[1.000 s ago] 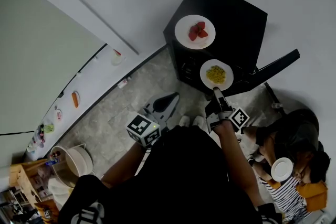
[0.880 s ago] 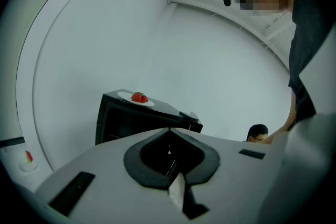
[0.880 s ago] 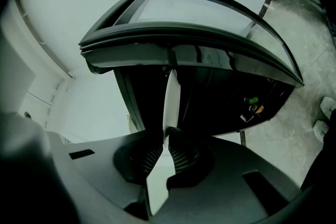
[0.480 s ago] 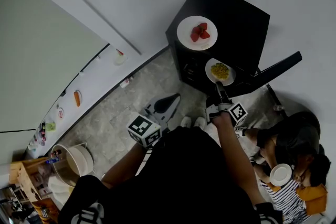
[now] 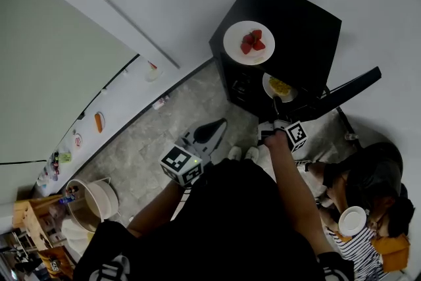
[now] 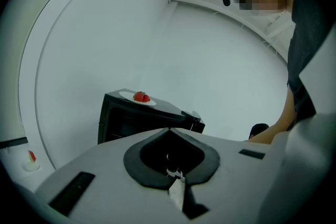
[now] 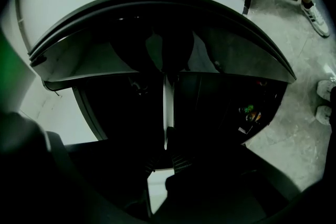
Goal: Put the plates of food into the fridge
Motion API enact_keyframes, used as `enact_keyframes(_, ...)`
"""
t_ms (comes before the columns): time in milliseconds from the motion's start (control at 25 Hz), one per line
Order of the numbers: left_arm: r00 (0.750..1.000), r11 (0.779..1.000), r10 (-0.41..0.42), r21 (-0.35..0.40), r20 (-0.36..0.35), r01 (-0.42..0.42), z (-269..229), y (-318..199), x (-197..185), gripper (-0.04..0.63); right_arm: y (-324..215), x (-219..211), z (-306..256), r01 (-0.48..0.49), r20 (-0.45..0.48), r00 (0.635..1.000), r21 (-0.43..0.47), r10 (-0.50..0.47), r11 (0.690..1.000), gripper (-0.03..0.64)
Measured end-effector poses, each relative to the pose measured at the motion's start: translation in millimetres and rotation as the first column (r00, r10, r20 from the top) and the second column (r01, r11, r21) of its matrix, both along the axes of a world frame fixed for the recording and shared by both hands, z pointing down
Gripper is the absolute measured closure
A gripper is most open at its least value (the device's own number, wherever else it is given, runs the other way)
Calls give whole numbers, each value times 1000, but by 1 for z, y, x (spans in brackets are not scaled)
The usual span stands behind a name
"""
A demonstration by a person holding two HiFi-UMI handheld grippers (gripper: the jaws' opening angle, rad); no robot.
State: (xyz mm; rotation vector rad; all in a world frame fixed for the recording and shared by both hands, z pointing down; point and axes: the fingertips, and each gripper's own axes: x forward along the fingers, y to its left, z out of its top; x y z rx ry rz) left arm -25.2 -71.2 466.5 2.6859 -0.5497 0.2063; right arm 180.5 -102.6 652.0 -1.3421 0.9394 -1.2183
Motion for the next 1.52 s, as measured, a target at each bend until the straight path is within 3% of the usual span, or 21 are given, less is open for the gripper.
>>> enact_keyframes(320, 1000, 1000, 11, 20, 18, -12, 2, -6, 6, 572, -8, 10, 16, -44, -4, 999, -22, 44, 999, 583)
enact_keyframes(960, 999, 1000, -5, -10, 36, 5, 9, -8, 8, 572, -32, 31, 10, -177, 25, 984, 9, 177, 984, 583)
enact_keyframes(1320, 997, 999, 48, -14, 60, -47, 17, -4, 28, 572, -38, 48, 13, -281, -49, 958, 29, 282, 959, 583)
enact_keyframes(1520, 996, 997, 73, -24, 48, -72, 18, 1, 44, 572, -37, 45, 11, -251, -48, 966, 29, 252, 968, 581)
